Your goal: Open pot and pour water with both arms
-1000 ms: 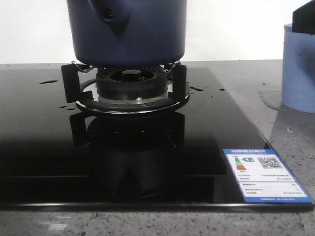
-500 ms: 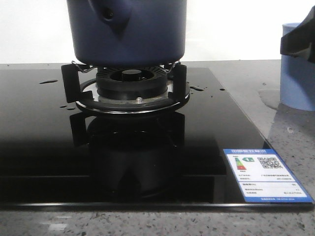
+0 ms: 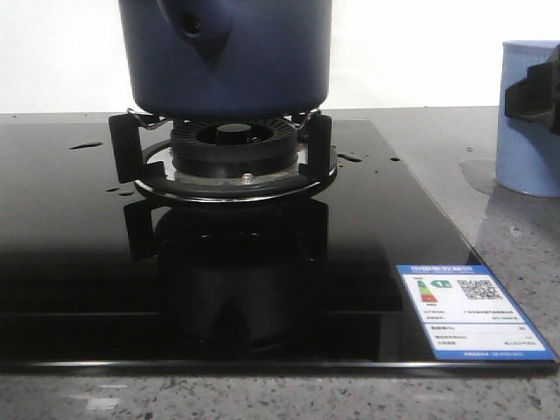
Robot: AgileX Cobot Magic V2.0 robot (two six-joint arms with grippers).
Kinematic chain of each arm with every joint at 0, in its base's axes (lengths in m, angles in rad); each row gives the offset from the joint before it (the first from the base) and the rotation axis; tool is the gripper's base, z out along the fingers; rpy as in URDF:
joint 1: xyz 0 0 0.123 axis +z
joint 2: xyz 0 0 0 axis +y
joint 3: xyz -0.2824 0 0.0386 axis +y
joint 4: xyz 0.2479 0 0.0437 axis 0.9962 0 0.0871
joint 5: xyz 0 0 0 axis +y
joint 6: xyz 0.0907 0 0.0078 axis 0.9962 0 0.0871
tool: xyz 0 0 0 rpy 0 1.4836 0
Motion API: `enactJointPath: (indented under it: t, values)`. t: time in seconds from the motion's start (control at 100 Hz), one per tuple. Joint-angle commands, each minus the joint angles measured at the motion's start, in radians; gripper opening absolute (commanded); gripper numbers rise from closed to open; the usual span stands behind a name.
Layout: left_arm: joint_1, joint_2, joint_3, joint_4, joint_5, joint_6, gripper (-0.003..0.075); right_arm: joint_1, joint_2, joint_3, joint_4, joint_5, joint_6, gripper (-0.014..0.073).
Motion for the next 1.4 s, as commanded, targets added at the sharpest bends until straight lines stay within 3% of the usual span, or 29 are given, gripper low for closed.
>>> enactJointPath:
  t: [0.0,0.16,0.38,0.84,1.39]
  values:
    - [0.000,-0.031,-0.037,-0.099,-0.001,-0.009,0.0261,-0.003,-0.021,-0.027,-0.019,-0.081,-0.004,0.0246]
    - [0.000,-0.031,-0.037,-0.105,-0.001,-0.009,0.0261,-0.003,-0.108,-0.073,-0.116,-0.048,-0.004,0.0244]
    - [0.000,-0.031,-0.037,-0.106,-0.011,-0.009,0.0261,0.008,-0.159,-0.347,-0.316,0.309,-0.004,0.0244]
    - [0.000,-0.031,-0.037,-0.111,-0.054,-0.087,0.0261,0.176,0.061,-0.821,-0.655,0.682,-0.004,0.0244]
    - [0.000,-0.031,-0.037,-0.111,-0.054,-0.089,0.0261,0.234,0.209,-0.973,-0.962,0.694,-0.004,0.0244]
